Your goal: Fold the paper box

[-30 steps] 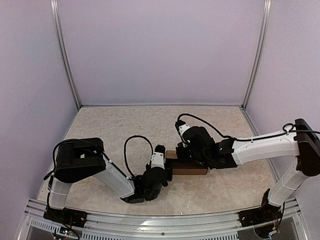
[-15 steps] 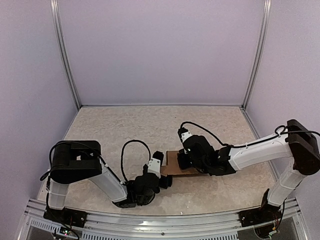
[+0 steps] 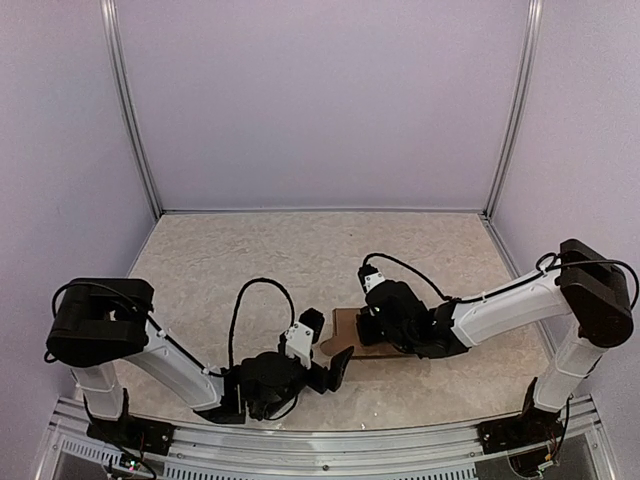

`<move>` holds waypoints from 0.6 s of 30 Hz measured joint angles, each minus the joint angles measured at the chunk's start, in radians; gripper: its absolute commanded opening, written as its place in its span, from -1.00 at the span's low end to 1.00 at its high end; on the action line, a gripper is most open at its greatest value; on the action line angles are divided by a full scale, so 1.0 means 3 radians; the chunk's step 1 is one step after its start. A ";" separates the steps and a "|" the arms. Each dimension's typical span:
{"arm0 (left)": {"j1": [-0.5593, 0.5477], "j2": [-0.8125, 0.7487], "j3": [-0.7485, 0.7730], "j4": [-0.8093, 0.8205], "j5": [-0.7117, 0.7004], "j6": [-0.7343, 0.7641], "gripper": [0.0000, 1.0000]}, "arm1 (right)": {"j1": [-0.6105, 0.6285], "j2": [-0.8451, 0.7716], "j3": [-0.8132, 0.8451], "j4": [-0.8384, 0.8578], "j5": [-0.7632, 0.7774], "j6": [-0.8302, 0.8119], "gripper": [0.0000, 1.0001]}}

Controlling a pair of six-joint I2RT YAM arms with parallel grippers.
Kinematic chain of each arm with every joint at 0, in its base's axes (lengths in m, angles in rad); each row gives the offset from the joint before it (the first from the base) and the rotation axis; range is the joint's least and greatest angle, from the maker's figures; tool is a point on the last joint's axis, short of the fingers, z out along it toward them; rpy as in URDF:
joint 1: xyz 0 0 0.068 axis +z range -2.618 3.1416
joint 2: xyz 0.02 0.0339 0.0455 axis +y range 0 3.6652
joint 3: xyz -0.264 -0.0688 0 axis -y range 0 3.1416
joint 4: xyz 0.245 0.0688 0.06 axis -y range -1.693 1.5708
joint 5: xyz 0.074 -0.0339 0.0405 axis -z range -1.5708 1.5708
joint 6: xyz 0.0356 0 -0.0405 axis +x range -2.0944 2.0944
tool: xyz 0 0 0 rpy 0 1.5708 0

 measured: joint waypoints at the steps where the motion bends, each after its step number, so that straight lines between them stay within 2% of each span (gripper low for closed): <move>1: 0.0000 -0.0086 -0.0032 -0.0037 0.0024 0.0000 0.70 | -0.0004 0.0009 -0.0015 0.0015 0.0000 0.0004 -1.00; 7: 0.0020 -0.0665 -0.0113 -0.0354 0.0060 -0.0032 0.69 | -0.0005 0.0053 -0.0045 0.0117 -0.0010 0.0010 -1.00; 9: 0.0066 -0.0847 -0.0053 -0.0661 0.0106 -0.0097 0.68 | -0.0005 0.0069 -0.0051 0.0159 -0.0013 0.0011 -1.00; 13: 0.0333 -0.1082 0.0200 -0.1264 0.0338 -0.0296 0.63 | -0.0005 0.0075 -0.0081 0.0233 -0.0029 0.0011 -1.00; 18: 0.0755 -0.1221 0.0270 -0.1659 0.0857 -0.0599 0.58 | -0.0006 0.0008 -0.0142 0.0243 -0.0098 -0.0015 -1.00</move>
